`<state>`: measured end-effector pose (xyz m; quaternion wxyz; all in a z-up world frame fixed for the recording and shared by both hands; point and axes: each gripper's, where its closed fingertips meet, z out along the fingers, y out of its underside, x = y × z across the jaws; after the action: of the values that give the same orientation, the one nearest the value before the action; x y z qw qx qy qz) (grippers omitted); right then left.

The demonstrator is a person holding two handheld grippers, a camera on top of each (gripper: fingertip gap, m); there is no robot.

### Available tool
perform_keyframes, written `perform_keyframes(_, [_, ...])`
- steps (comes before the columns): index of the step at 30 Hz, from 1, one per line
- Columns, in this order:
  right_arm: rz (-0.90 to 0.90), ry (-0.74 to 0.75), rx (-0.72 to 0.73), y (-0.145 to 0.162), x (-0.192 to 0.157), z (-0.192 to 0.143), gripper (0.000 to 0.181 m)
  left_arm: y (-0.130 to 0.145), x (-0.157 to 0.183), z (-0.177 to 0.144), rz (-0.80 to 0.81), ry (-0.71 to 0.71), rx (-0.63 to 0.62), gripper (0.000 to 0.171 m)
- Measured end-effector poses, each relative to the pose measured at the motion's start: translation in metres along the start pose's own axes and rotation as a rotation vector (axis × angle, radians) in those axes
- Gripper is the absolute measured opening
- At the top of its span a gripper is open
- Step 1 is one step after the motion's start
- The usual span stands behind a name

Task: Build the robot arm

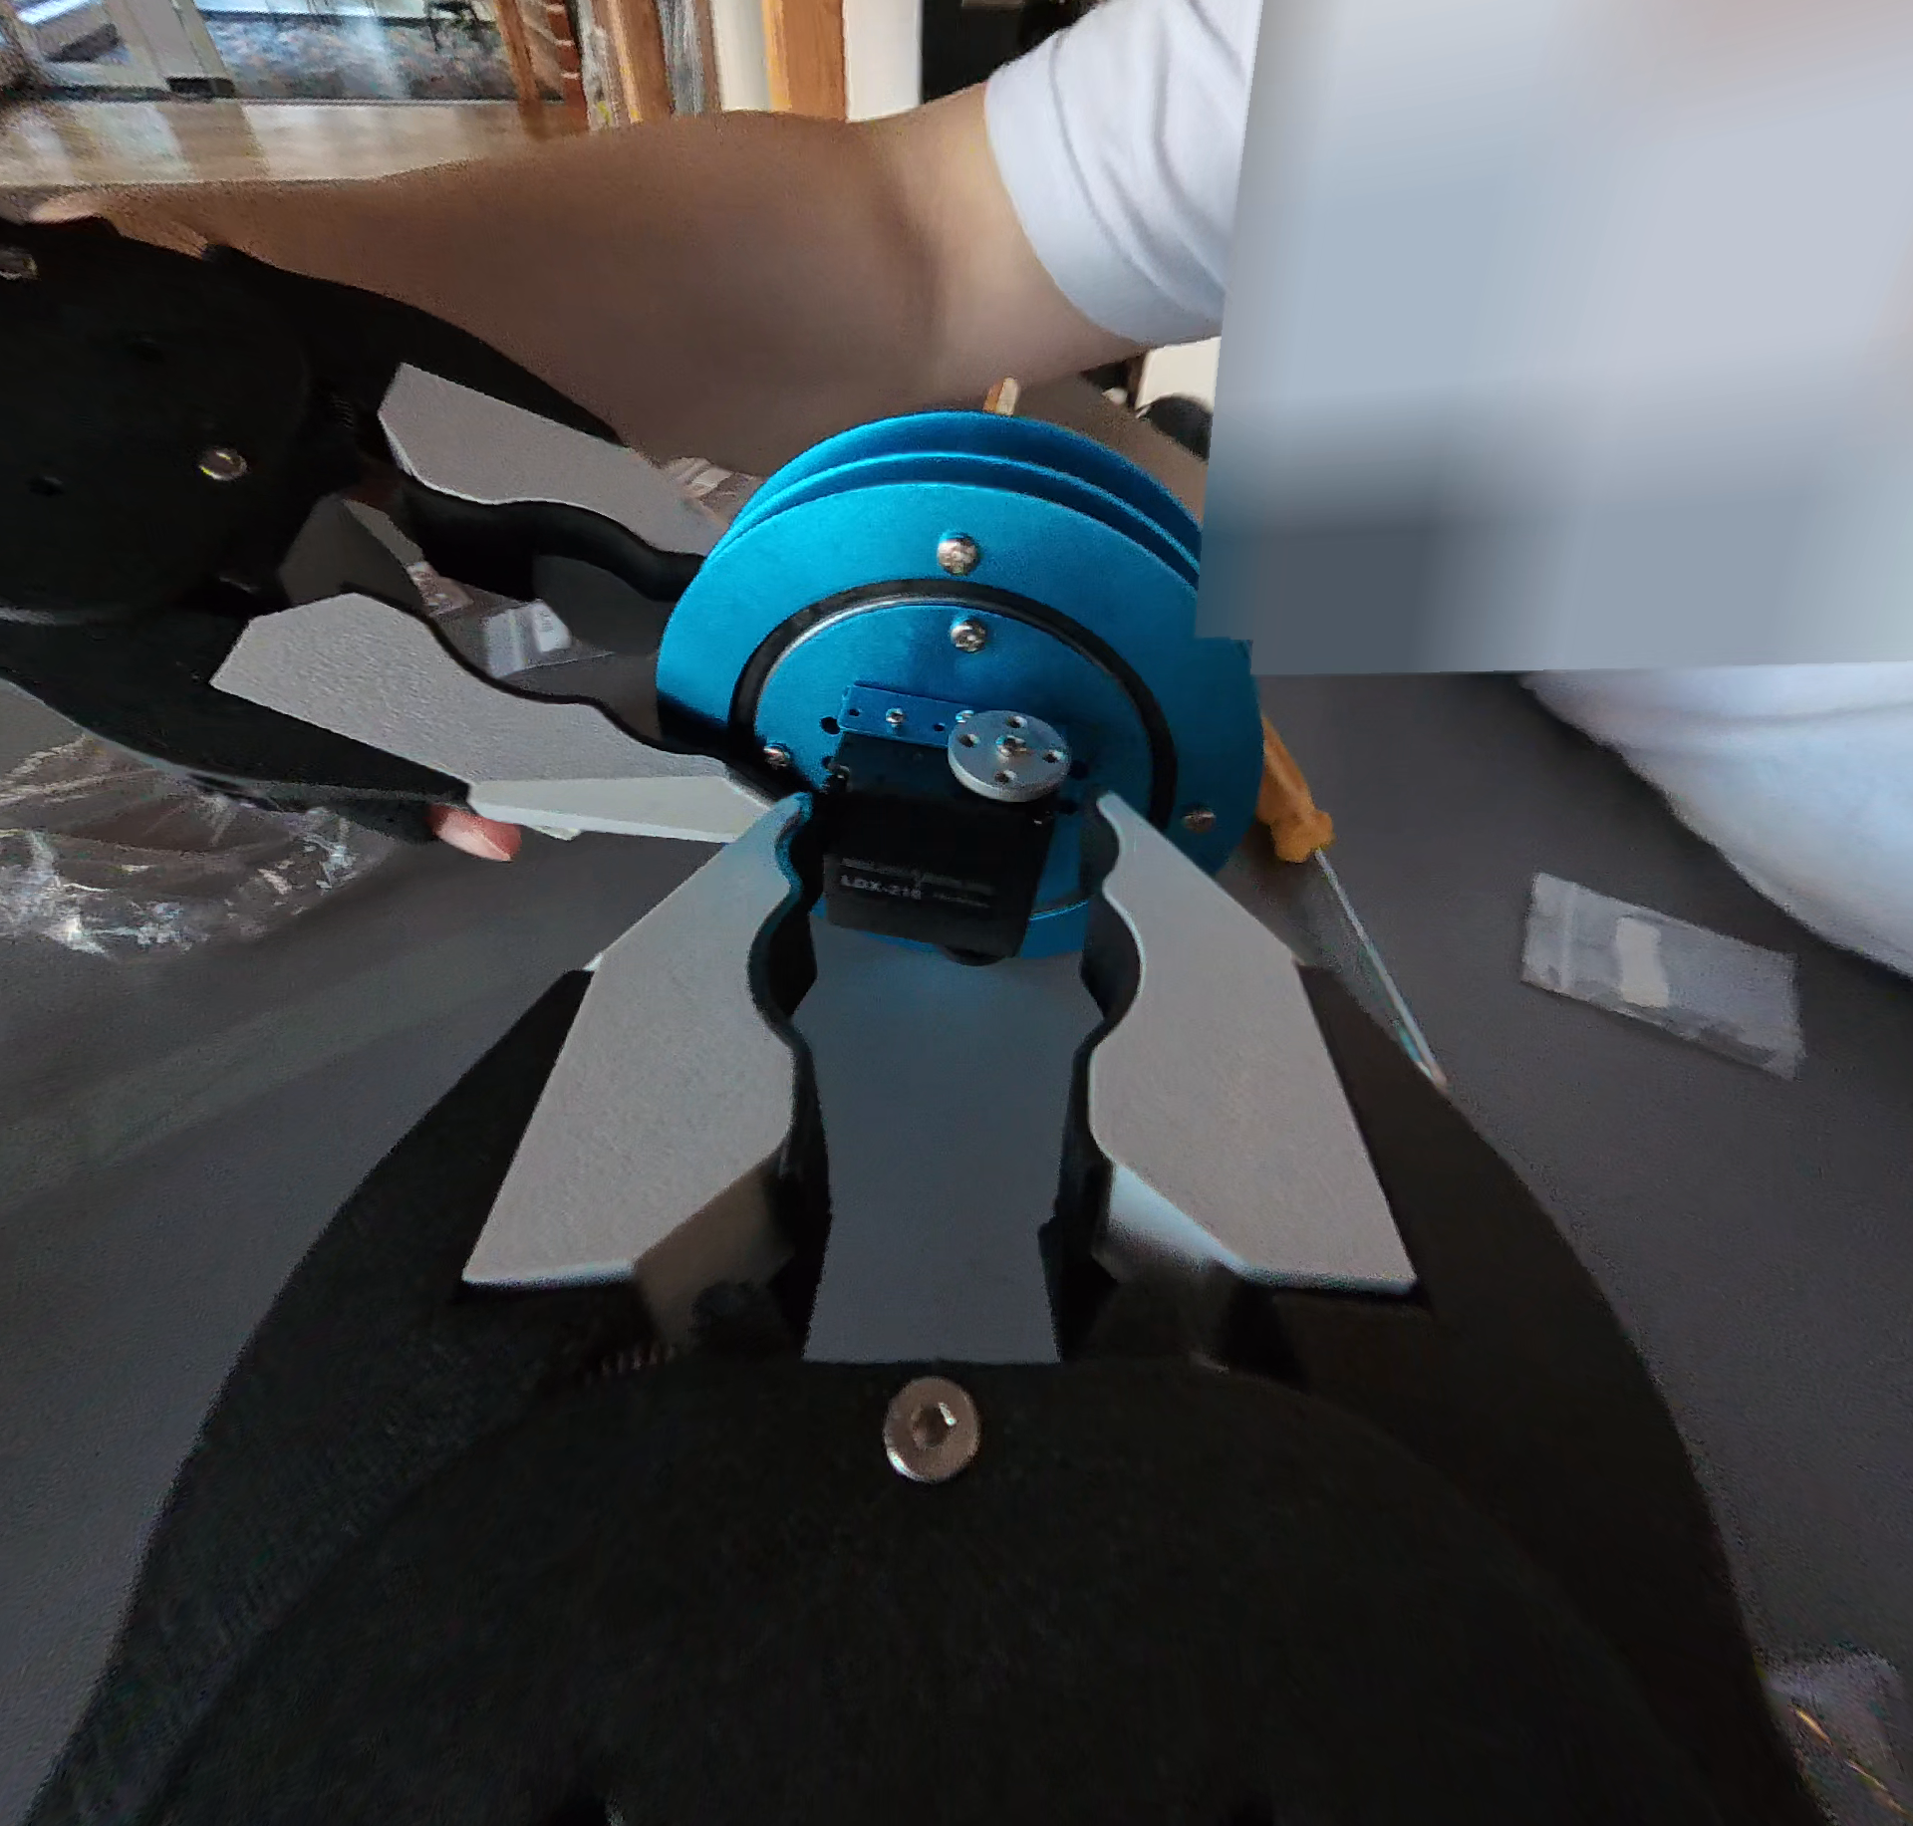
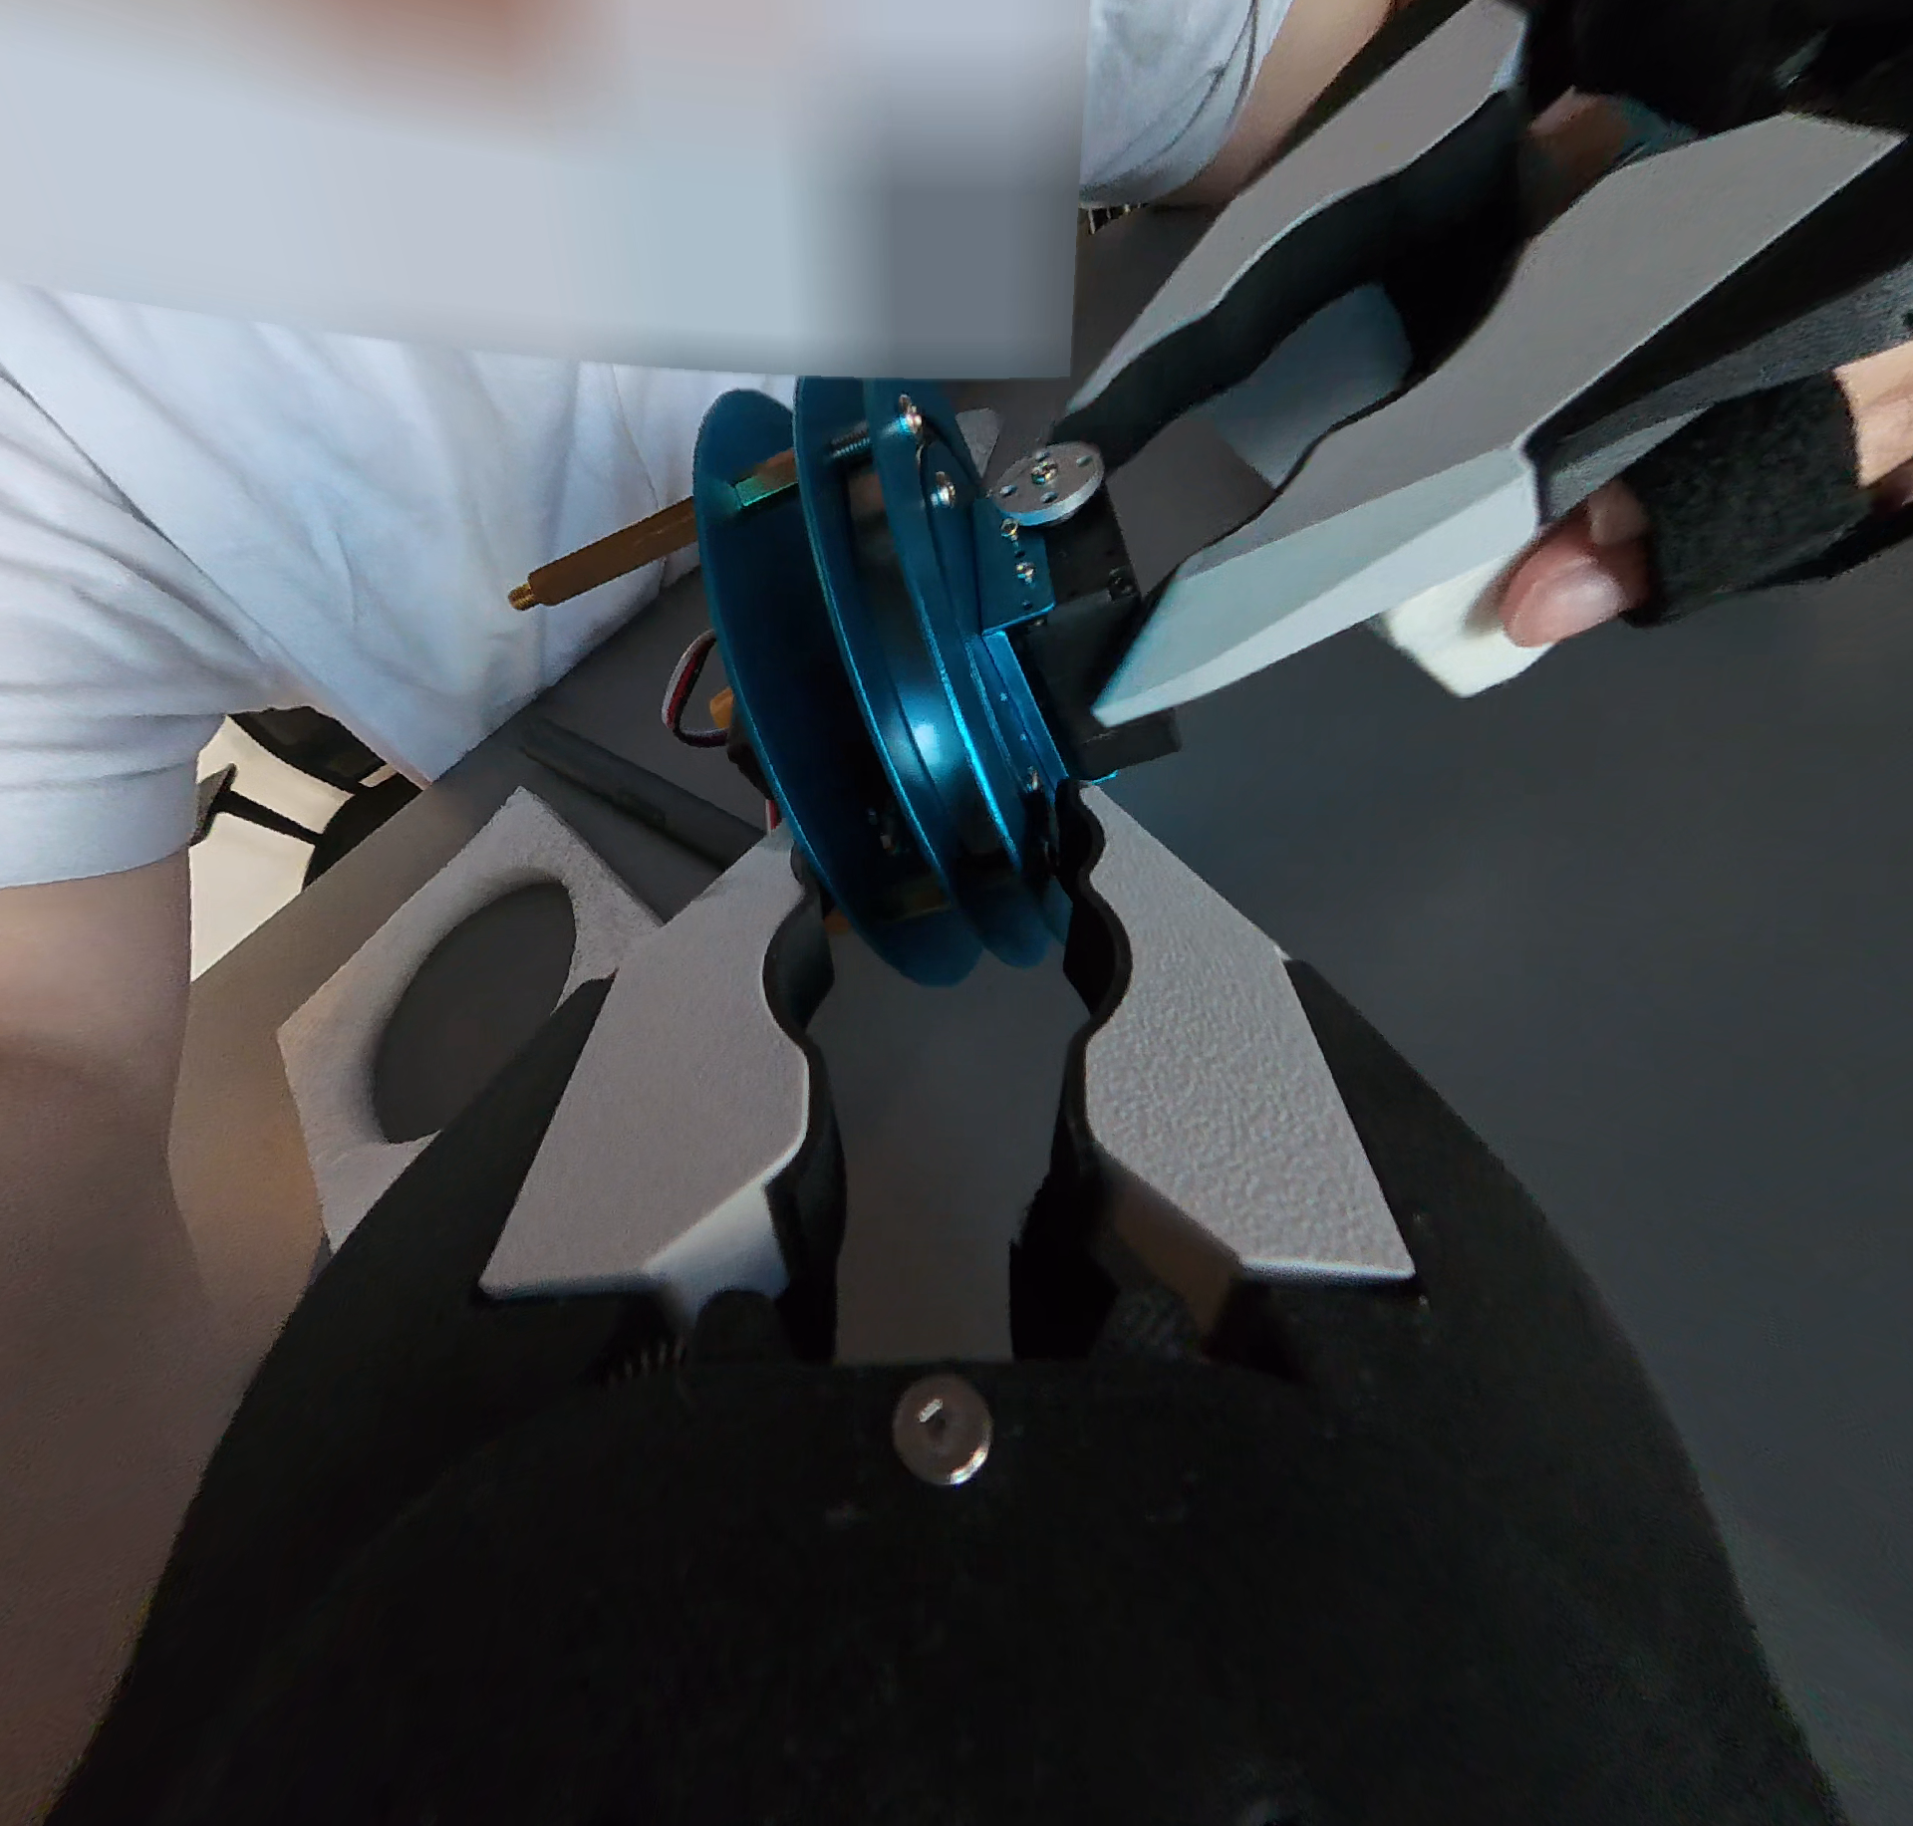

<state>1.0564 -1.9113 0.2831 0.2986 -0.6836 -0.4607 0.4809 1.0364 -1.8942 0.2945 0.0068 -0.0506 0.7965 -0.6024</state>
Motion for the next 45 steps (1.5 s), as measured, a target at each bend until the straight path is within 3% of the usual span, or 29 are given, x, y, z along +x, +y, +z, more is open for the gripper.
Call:
perform_keyframes(5, [0.067, 0.007, 0.0, 0.0, 0.001, 0.0, 0.044, 0.0, 0.0, 0.001, 0.05, -0.056, 0.0, 0.042])
perform_keyframes(10, [0.082, 0.212, 0.043, -0.007, 0.001, -0.012, 0.059, 0.0, 0.006, 0.002, 0.076, -0.151, -0.009, 0.042])
perform_keyframes(14, [0.132, 0.523, 0.18, -0.042, -0.013, -0.037, 0.081, 0.0, 0.007, 0.003, 0.039, -0.233, -0.017, 0.042])
perform_keyframes(16, [0.232, 0.738, 0.254, -0.055, -0.019, -0.055, 0.081, -0.001, 0.008, 0.004, 0.022, -0.286, -0.022, 0.042])
perform_keyframes(18, [0.336, 0.88, 0.379, -0.068, -0.033, -0.061, 0.069, -0.004, 0.009, 0.007, 0.023, -0.346, -0.026, 0.042])
perform_keyframes(22, [0.56, 1.106, 0.557, -0.065, -0.05, -0.043, 0.076, -0.007, 0.014, 0.012, 0.02, -0.507, -0.057, 0.042])
perform_keyframes(26, [0.582, 1.402, 0.554, -0.053, -0.068, -0.014, 0.074, -0.005, 0.017, 0.012, -0.055, -0.662, -0.072, 0.042])
perform_keyframes(28, [0.515, 1.541, 0.63, -0.056, -0.079, -0.014, 0.053, -0.003, 0.021, 0.011, -0.074, -0.726, -0.082, 0.042])
perform_keyframes(30, [0.486, 1.577, 0.659, -0.056, -0.08, -0.002, 0.045, -0.001, 0.024, 0.012, -0.096, -0.801, -0.093, 0.042])
perform_keyframes(37, [0.501, 1.649, 0.544, -0.035, -0.041, 0.033, 0.062, 0.0, 0.033, 0.019, -0.07, -0.964, -0.163, 0.042])
perform_keyframes(38, [0.508, 1.659, 0.534, -0.031, -0.035, 0.035, 0.061, 0.0, 0.034, 0.02, -0.059, -0.974, -0.171, 0.042])
perform_keyframes(40, [0.483, 1.676, 0.547, -0.031, -0.032, 0.037, 0.04, -0.001, 0.035, 0.023, -0.039, -0.987, -0.177, 0.042])
perform_keyframes(45, [0.452, 1.694, 0.592, -0.03, -0.037, 0.039, 0.039, -0.002, 0.037, 0.025, 0.006, -1.005, -0.189, 0.042])
